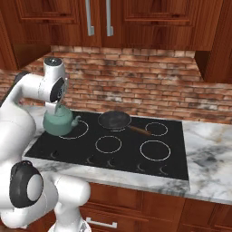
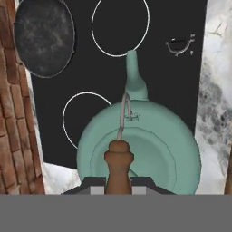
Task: Pick the kettle from the counter and place it on a stove burner. Then turn the burner on.
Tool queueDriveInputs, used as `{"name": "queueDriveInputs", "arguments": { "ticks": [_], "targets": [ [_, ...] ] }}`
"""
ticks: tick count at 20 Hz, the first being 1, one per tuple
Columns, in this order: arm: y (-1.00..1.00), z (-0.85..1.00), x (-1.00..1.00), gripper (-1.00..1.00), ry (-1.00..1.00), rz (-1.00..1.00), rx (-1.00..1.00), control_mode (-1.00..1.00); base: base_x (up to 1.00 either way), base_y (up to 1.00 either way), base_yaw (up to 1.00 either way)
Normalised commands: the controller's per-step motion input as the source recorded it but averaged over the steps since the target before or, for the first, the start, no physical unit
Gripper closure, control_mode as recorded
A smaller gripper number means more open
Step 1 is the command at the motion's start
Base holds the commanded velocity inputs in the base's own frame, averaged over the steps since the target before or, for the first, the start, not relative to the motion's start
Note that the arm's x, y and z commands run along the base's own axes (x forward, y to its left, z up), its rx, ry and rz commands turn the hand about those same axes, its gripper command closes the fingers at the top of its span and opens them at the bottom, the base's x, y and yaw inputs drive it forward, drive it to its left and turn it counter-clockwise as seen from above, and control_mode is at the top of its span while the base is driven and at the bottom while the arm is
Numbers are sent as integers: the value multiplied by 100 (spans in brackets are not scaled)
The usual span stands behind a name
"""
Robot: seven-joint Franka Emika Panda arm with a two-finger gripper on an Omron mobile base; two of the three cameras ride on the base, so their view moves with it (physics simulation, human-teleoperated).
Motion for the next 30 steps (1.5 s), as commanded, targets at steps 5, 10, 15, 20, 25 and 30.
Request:
{"name": "queueDriveInputs", "arguments": {
  "ticks": [5, 10, 15, 20, 25, 30],
  "targets": [
    [27, -2, 61, 100, 0, -16, -8, -100, 0, 0, 0],
    [9, -12, 58, 100, 0, -12, -9, -100, 0, 0, 0],
    [13, -18, 56, 100, 0, -9, 0, -100, 0, 0, 0],
    [10, -11, 39, 100, 4, -5, 1, -100, 0, 0, 0],
    [4, 0, 16, 100, 4, -1, -4, -100, 0, 0, 0],
    [2, -6, 0, 100, 10, 0, -7, -100, 0, 0, 0]
  ]
}}
